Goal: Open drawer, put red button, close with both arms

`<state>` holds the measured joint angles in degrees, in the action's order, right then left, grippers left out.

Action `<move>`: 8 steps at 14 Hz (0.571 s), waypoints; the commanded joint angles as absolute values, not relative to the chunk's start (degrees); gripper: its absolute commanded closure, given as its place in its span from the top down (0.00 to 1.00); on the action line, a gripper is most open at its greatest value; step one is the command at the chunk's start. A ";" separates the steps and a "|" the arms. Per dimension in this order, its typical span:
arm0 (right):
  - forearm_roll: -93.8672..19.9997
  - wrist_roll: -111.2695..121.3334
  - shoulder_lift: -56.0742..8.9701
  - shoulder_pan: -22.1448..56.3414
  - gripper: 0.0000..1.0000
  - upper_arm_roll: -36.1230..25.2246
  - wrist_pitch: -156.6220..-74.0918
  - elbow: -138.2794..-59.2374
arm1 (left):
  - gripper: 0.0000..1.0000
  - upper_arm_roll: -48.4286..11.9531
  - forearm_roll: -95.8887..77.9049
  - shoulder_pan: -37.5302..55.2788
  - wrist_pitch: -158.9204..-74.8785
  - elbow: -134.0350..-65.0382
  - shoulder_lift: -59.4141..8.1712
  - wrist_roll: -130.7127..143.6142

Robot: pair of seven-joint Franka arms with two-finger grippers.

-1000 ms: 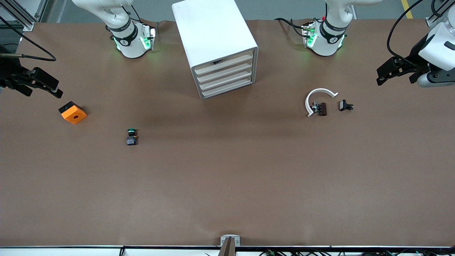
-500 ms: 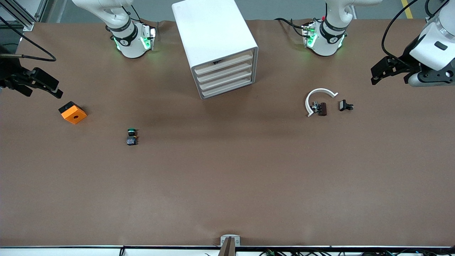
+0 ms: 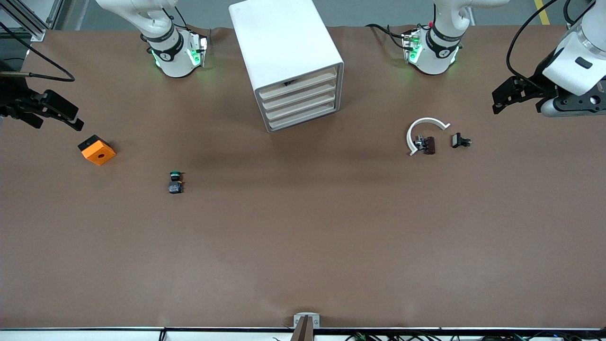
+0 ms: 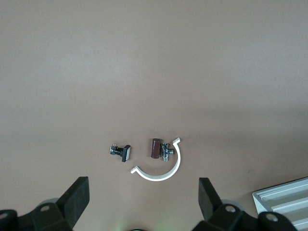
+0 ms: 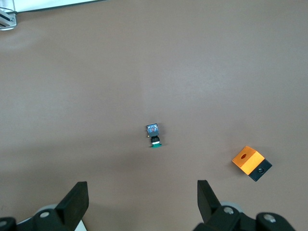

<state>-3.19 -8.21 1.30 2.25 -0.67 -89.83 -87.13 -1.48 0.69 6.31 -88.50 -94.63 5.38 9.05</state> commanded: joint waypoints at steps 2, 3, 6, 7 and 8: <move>-3.08 -7.65 0.79 1.76 1.00 -0.44 -88.33 -85.78 | 1.00 -1.14 1.49 5.27 -88.95 -95.71 6.59 8.26; -3.08 -7.65 0.79 1.76 1.00 -0.44 -88.42 -85.78 | 1.00 -1.23 1.49 5.01 -89.03 -95.71 6.59 8.26; -2.90 -7.65 0.79 1.76 1.00 -0.53 -88.16 -85.87 | 1.00 -1.58 1.49 4.22 -88.95 -95.71 6.68 8.26; -2.99 -7.56 0.79 1.15 1.00 -0.61 -88.07 -85.78 | 1.00 -1.67 1.49 4.22 -88.86 -95.63 6.68 8.44; -2.99 -7.65 0.79 0.88 1.00 -0.62 -87.89 -85.78 | 1.00 -2.10 1.49 3.78 -88.77 -95.54 6.68 9.05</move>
